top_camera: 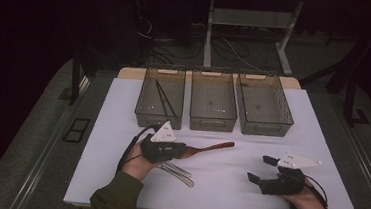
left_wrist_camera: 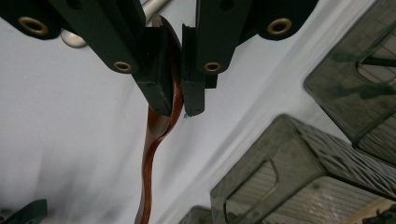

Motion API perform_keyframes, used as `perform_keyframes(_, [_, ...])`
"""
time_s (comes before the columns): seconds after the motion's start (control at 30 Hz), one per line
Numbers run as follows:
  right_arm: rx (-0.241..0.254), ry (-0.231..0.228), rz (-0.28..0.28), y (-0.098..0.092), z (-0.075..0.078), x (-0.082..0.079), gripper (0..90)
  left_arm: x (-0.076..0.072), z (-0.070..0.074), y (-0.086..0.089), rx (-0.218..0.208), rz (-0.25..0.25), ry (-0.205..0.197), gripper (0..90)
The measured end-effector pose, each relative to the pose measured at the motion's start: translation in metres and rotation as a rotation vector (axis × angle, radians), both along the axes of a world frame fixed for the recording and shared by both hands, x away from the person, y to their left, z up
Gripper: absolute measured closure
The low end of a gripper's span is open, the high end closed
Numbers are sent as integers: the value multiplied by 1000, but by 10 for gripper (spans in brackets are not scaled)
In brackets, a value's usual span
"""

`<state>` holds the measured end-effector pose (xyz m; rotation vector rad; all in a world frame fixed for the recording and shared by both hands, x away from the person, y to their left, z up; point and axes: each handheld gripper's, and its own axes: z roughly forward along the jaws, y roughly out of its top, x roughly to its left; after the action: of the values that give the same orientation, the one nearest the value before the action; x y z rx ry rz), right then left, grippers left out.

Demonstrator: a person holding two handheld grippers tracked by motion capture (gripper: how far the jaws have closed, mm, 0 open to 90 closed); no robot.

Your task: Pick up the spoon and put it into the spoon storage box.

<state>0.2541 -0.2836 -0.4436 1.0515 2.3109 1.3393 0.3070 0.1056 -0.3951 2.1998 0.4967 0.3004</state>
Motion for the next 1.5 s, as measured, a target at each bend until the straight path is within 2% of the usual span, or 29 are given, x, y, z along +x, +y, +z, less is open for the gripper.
perform_keyframes(0.17, [0,1,0,0,0,-1,138,2,7,0,-19,23,-10,828])
perform_keyframes(0.43, [0,-1,-4,0,0,0,138,15,22,-4,-38,62,-31,827])
perform_keyframes(0.47, [2,0,-7,-1,1,0,138,17,25,-4,-28,67,-35,828])
perform_keyframes(0.67, [3,-1,-7,-2,1,0,138,33,36,-8,-23,110,-42,827])
perform_keyframes(0.83, [8,-3,-12,-2,2,-1,138,47,47,-15,-29,150,-55,827])
perform_keyframes(1.03, [12,-8,-15,-4,3,-1,139,67,57,-23,7,181,-68,827])
perform_keyframes(1.2, [15,-10,-18,-5,4,-1,138,82,61,-32,16,215,-68,827])
perform_keyframes(1.4, [17,-12,-12,-4,4,-2,138,99,57,-45,11,266,-58,827])
perform_keyframes(1.5, [21,-12,-12,-5,4,-2,139,107,53,-51,26,288,-50,827])
